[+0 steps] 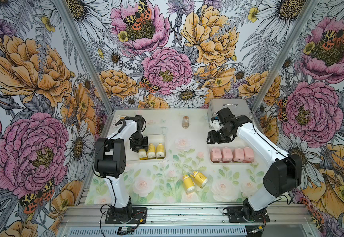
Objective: Place the pencil sharpeners by color into the storage box
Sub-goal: Place the pencil sharpener in the storage box.
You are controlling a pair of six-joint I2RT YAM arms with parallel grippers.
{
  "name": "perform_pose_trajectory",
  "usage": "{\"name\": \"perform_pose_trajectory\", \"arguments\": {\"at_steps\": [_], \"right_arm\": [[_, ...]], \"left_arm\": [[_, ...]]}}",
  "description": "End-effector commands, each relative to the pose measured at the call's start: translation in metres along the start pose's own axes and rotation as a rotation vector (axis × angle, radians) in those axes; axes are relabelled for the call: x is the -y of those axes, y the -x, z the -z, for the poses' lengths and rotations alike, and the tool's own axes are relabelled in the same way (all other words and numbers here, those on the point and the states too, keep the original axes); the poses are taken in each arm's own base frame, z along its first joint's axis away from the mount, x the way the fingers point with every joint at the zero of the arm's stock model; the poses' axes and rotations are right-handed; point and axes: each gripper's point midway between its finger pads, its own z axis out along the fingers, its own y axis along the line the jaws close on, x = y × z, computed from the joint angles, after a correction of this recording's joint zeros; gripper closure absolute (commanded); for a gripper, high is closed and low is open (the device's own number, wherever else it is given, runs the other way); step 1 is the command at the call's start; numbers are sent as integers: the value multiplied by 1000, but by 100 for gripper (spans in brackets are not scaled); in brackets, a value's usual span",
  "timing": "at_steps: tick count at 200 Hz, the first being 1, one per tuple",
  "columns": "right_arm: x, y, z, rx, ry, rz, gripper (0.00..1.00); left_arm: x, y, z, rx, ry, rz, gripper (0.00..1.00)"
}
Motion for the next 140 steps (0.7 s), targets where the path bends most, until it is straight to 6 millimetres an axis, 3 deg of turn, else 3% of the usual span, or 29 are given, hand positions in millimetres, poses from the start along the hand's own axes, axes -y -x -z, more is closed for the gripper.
{"name": "perform_pose_trajectory", "arguments": {"at_steps": [1,67,140], "right_arm": [[-3,3,-3,8,7,17,35],[-4,3,-3,9,11,18,35],[-4,4,-1,14,11,18,35]], "left_arm": [[3,-2,-16,-25,-1,-8,72],[1,-4,-18,-29,5,-3,62],[2,-1,-7,8,-2,7,53]]}}
